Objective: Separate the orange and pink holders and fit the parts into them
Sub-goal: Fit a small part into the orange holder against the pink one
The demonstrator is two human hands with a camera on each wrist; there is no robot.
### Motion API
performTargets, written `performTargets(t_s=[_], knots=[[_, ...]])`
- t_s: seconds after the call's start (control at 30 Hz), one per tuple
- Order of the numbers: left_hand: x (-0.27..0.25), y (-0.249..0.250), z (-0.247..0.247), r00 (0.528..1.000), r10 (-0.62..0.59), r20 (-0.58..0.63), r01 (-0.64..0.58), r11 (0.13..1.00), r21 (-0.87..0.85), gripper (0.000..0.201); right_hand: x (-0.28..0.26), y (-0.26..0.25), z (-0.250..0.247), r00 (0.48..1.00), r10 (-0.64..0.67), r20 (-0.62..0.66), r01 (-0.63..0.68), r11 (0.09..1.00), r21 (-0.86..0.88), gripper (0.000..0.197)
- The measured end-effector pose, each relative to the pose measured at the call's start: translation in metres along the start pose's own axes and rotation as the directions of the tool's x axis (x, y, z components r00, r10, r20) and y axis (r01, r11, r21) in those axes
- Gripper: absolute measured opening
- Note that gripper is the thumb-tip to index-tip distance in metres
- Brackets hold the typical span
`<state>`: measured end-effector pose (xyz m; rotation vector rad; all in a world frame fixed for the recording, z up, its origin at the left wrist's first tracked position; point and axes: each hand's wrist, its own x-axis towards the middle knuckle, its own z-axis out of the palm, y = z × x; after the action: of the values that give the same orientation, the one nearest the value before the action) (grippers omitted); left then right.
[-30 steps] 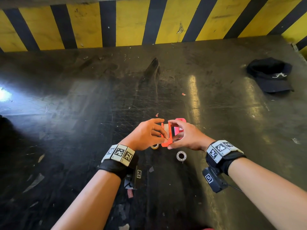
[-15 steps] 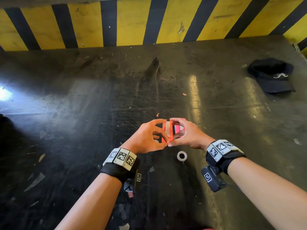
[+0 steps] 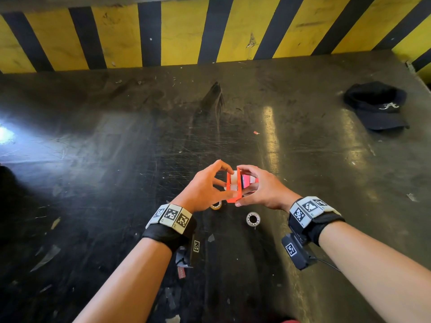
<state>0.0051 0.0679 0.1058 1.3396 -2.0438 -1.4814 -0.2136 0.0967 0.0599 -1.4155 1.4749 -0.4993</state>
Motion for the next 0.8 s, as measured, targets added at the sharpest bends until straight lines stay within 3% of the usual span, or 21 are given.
performTargets(t_s=[0.17, 0.33, 0.53, 0.7, 0.8], knots=[[-0.001, -0.003, 0.001, 0.999, 0.03, 0.012, -0.03, 0.998, 0.048, 0.073, -0.001, 0.001, 0.0, 1.0, -0.011, -0.002, 0.011, 1.0, 0.02, 0.113], [0.004, -0.014, 0.0, 0.998, -0.016, 0.062, 0.01, 0.995, 0.095, 0.112, -0.007, -0.003, -0.001, 0.999, -0.041, 0.011, 0.041, 0.999, 0.002, 0.109], [0.01, -0.02, 0.003, 0.996, -0.03, 0.08, 0.018, 0.988, 0.153, 0.114, -0.008, 0.001, 0.002, 0.997, -0.056, 0.044, 0.057, 0.998, -0.034, 0.112], [0.021, -0.028, 0.005, 0.999, -0.032, 0.037, 0.025, 0.983, 0.181, 0.113, 0.0, 0.006, -0.002, 0.995, -0.05, 0.087, 0.068, 0.974, -0.218, 0.13], [0.038, -0.042, 0.002, 0.998, -0.065, 0.012, 0.06, 0.971, 0.231, 0.117, 0.015, 0.02, -0.014, 0.997, -0.074, 0.015, 0.075, 0.938, -0.339, 0.126]])
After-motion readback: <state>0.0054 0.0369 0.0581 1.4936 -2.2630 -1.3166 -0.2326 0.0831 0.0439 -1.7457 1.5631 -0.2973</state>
